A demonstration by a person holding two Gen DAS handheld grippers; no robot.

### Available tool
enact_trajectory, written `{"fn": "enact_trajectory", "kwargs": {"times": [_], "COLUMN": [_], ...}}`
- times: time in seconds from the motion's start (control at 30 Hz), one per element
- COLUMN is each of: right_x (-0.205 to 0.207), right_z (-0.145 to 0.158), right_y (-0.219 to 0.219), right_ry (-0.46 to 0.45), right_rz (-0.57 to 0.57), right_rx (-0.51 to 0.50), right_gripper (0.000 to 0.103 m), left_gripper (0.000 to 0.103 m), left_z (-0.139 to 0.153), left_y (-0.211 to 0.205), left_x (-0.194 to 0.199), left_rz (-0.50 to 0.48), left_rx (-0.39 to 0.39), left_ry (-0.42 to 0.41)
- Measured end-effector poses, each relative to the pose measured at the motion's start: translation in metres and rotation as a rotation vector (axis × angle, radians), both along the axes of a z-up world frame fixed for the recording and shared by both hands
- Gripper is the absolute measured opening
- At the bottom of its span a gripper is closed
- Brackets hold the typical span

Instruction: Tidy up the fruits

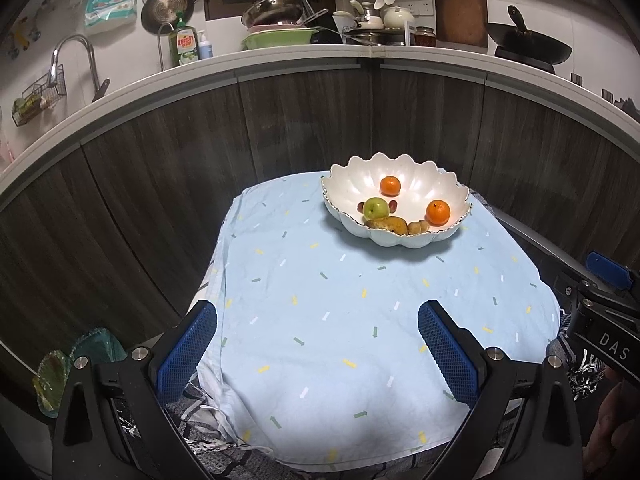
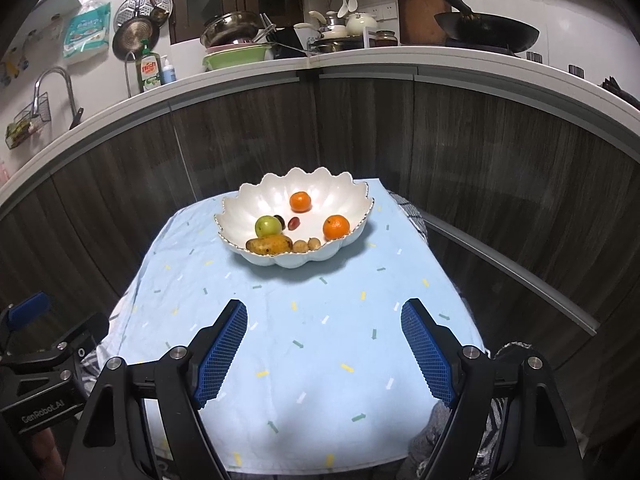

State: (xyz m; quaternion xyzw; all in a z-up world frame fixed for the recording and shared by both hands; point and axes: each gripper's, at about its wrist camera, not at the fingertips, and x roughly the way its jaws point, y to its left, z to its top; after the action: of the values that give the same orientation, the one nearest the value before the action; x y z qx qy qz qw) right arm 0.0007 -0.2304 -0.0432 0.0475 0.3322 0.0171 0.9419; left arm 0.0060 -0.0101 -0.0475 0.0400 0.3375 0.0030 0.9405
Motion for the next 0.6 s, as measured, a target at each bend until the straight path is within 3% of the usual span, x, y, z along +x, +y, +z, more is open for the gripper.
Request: {"fn": "enact_trajectory", "kwargs": {"times": [0.6], "right_x": [0.0000], "right_z": [0.0009], "right_y": [0.0012], "right_ry": [0.002], "right_rz": [0.000], "right_rx": [0.002], "right_gripper": [0.080], "left_gripper": [0.102], "left_z": [0.0007], "left_y": [-0.0027], "left_x": [-0.0007], "left_rz": [0.000], "left_rx": [0.001], "left_ry": [0.000]}}
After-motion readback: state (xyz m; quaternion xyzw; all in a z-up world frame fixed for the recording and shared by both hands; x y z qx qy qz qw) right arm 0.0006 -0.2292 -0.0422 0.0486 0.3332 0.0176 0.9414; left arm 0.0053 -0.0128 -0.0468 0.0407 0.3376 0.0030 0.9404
